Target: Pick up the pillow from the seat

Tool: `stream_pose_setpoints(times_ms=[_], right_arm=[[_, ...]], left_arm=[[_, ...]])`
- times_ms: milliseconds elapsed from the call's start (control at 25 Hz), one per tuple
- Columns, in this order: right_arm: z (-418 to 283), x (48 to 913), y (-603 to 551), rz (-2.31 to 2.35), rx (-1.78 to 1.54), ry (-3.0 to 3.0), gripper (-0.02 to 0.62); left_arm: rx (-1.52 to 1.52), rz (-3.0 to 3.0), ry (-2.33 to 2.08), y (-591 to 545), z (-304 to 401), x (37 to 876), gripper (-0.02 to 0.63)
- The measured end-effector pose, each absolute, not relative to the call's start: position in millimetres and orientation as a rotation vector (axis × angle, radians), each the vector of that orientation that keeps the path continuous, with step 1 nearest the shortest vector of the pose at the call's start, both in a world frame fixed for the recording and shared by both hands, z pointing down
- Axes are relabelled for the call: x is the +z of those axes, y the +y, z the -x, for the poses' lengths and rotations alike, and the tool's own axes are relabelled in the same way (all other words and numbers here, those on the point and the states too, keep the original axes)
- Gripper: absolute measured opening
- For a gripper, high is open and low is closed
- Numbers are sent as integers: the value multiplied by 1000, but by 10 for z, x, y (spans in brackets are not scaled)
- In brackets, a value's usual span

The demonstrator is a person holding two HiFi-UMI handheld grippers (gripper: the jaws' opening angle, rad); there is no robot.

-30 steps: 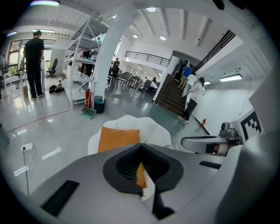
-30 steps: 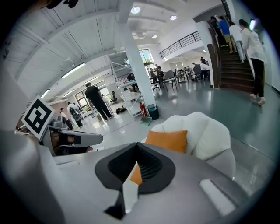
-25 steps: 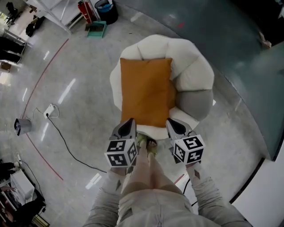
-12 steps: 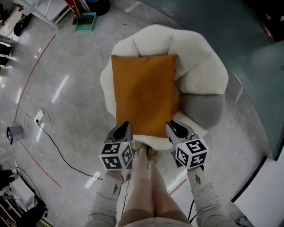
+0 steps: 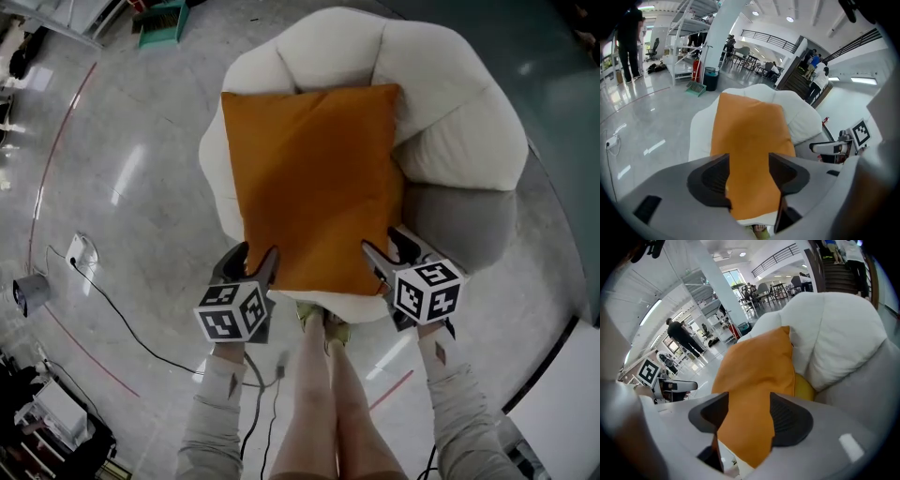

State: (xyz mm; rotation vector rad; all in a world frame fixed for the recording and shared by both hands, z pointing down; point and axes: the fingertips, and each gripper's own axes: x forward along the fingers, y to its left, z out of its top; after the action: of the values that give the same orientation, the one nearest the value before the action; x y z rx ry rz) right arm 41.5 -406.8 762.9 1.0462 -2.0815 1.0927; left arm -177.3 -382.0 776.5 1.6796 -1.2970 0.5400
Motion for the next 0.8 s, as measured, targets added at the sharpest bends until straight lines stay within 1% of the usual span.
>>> stream_pose_setpoints(times_ms=[160, 320, 440, 480, 520, 640, 760, 800], right_arm=[[-460, 7997, -4222, -1036, 1082, -2036, 305], [-501, 8294, -4379, -1055, 1074, -2011, 361], [-533, 8462, -4486, -1067, 1086, -2017, 427], [-545, 8519, -4511, -1063, 1097, -2017, 447], [-557, 8578, -4532, -1055, 1107, -2016, 461], [-592, 8751, -4571, -1031, 1145, -2011, 509], [-612, 8882, -4584, -1011, 1239, -2017, 555], [-609, 8914, -4585, -1001, 1279, -2025, 557]], left_arm=[[560, -1676, -1243, -3940, 1816, 8120, 319], [621, -1668, -1231, -4073, 1899, 8452, 406], [637, -1674, -1198, -4187, 1927, 8633, 473], [631, -1680, -1173, -4223, 1908, 8685, 516], [631, -1687, -1149, -4254, 1889, 8738, 546], [677, -1701, -1107, -4323, 1874, 8904, 583], [685, -1703, -1060, -4366, 1853, 9021, 589], [675, -1700, -1044, -4375, 1841, 9055, 589]])
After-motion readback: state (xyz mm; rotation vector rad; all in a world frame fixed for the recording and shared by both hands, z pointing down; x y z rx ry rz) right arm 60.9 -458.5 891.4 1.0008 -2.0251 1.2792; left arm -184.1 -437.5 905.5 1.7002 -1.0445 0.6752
